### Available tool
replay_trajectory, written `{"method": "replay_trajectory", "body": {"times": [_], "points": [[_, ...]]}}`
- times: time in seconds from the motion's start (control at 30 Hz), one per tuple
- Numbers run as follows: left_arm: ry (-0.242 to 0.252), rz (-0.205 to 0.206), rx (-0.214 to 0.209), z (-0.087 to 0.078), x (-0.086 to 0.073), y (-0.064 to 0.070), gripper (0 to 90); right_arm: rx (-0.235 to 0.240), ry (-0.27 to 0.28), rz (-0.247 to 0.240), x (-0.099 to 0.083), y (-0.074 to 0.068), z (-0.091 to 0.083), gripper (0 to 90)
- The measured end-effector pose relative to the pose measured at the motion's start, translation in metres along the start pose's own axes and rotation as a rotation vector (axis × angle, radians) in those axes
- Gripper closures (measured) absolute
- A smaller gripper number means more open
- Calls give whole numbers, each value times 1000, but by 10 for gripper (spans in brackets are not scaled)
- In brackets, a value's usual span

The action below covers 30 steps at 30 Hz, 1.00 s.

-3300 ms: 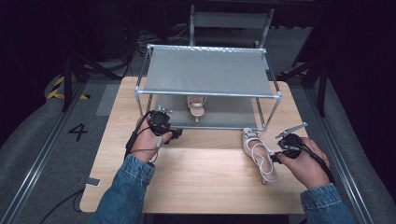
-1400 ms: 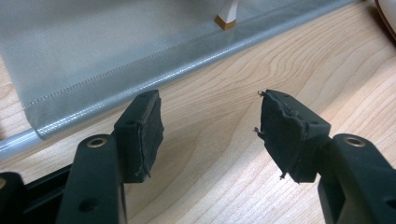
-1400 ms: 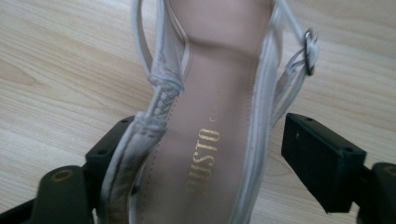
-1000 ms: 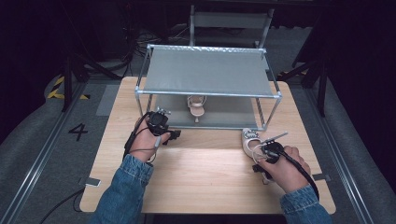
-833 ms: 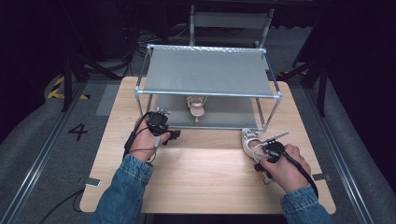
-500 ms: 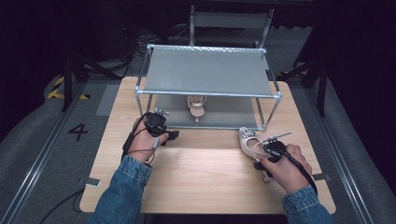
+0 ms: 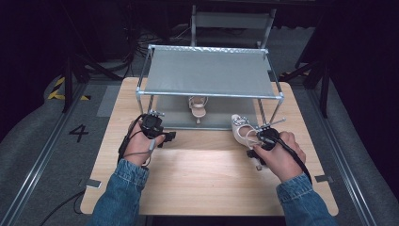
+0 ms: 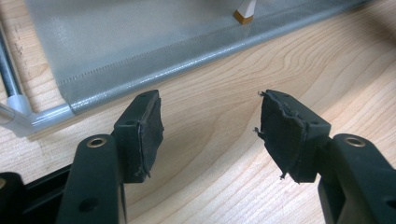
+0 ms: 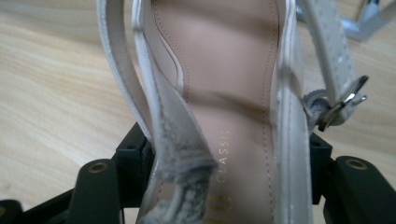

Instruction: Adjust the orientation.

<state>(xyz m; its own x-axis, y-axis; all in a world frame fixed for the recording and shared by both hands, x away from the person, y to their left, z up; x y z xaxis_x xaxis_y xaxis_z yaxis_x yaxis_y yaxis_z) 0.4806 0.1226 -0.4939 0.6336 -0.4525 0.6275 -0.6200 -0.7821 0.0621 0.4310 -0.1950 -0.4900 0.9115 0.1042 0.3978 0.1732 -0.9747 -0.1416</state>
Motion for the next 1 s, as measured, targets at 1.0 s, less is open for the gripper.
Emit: {"method": "replay_trajectory", "body": {"times": [1.0], "points": [[14, -28, 9, -11, -11, -9, 389, -32, 7, -40, 70, -51, 73, 364]]}}
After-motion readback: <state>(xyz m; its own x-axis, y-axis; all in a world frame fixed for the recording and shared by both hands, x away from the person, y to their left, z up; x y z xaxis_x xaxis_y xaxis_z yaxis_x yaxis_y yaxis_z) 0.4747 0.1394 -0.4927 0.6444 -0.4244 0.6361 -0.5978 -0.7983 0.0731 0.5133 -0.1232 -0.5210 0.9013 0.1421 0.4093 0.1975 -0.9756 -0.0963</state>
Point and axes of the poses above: each handheld gripper's, and its own axes: z roughly forward along the jaws, x roughly out of its top, y roughly to its right, the point moved 10 cm from there along z, roughly forward along the jaws, and after that the axes turned 12 degrees about z, right-handed, at the moved point
